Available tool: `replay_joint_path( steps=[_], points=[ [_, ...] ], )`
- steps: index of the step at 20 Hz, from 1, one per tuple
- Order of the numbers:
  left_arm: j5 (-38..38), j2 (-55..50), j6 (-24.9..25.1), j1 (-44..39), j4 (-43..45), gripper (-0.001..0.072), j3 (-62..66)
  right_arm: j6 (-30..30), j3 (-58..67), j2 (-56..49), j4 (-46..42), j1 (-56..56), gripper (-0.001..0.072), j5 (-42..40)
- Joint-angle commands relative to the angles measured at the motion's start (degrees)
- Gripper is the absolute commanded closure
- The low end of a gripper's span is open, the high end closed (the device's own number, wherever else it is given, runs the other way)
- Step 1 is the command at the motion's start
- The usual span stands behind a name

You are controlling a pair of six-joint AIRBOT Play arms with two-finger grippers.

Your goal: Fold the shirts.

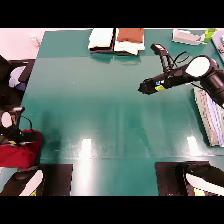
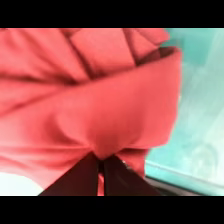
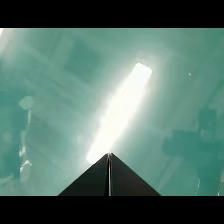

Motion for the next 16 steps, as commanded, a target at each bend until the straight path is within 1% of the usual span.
replay_joint_path(
  steps=[1, 3, 5, 6, 8, 10, 12, 13, 16],
  points=[
    [0.22, 2.10, -0.15, -4.31, -2.08, 0.0684, 11.39, 0.02, 4.81, 0.02, 0.02, 0.02, 0.0693, 1.55],
    [0.02, 3.04, -0.20, -11.34, -2.10, 0.0685, 25.22, 0.02, 10.75, 0.02, -0.02, 0.02, 0.0694, 3.45],
    [-1.46, 2.93, -0.98, -18.56, -2.14, 0.0686, 37.55, 0.02, 16.20, 0.11, -0.07, 0.02, 0.0694, 3.54],
    [-2.21, 2.49, -1.73, -22.03, -2.08, 0.0687, 42.73, 0.02, 18.75, 0.15, -0.15, 0.02, 0.0694, 3.58],
    [-3.65, -0.09, -1.68, -28.92, -1.92, 0.0687, 52.22, 0.02, 23.67, 0.15, -0.20, 0.00, 0.0694, 3.10],
    [-4.28, -4.48, -1.09, -35.56, -1.66, 0.0687, 59.71, 0.98, 28.37, 0.15, -2.45, -0.59, 0.0693, 3.78],
    [-3.50, -10.56, 1.40, -42.03, -1.60, 0.0688, 65.31, 1.99, 32.46, 0.15, -3.06, -2.54, 0.0694, 4.24],
    [-2.58, -14.32, 1.92, -45.40, -1.62, 0.0687, 67.58, 2.05, 34.49, 0.15, -3.06, -4.04, 0.0694, 4.63],
    [0.50, -25.68, 5.60, -54.51, -2.08, 0.0686, 71.76, 3.50, 39.21, 0.15, -2.99, -9.20, 0.0694, 6.82]
  ],
)
